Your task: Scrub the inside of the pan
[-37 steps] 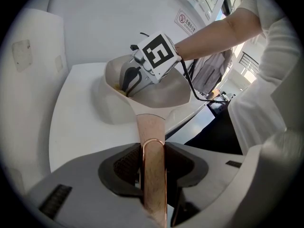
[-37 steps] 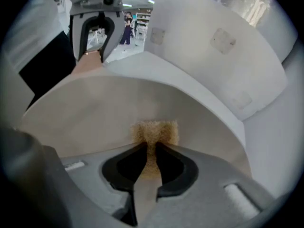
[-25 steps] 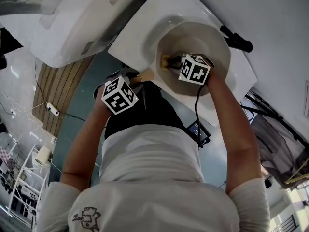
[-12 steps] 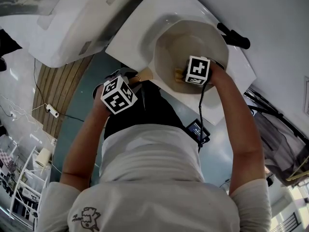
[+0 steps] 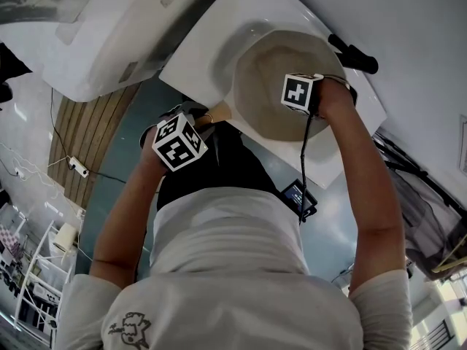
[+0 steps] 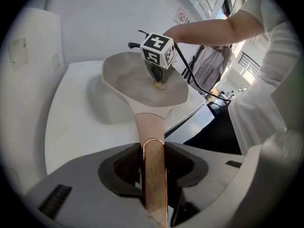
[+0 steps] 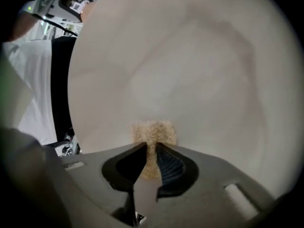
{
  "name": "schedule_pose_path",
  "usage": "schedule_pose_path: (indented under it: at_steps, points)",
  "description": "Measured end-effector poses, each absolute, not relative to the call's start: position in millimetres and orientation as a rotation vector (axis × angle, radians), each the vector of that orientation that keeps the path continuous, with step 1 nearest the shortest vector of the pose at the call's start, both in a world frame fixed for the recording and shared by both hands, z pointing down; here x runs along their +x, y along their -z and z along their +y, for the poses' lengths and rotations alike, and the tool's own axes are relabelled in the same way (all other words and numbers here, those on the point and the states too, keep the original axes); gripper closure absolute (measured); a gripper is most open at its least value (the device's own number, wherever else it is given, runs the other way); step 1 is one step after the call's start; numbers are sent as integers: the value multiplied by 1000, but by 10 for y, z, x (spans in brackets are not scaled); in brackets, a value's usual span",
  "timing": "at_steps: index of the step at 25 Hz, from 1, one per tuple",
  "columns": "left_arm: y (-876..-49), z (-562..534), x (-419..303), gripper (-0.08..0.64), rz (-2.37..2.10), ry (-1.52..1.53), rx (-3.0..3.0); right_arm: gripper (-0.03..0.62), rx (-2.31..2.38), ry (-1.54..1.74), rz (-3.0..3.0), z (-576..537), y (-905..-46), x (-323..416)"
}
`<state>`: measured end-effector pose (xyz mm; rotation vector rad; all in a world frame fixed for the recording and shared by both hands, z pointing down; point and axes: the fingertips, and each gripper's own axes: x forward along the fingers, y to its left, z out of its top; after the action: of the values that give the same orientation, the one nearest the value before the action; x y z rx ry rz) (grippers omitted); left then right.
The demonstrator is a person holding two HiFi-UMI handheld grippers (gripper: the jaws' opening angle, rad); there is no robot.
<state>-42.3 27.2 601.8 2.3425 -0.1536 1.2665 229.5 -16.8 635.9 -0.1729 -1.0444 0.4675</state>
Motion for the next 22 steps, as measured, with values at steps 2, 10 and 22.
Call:
schedule_pose_path:
  at_steps: [2,10,22]
  points:
    - [-6014,271,-419,404,-153,-1264,2342,525,-102,-371,-1053,-396,-6449,2328]
    - [-6011,258,-413,403,-167,-1257,2352,525,207,-10,-1212,-1291,-6473,1993]
    - [-6011,255,-426,404,-186,-1241,2345,528,218,-64,-1646,-1095,-6536,966]
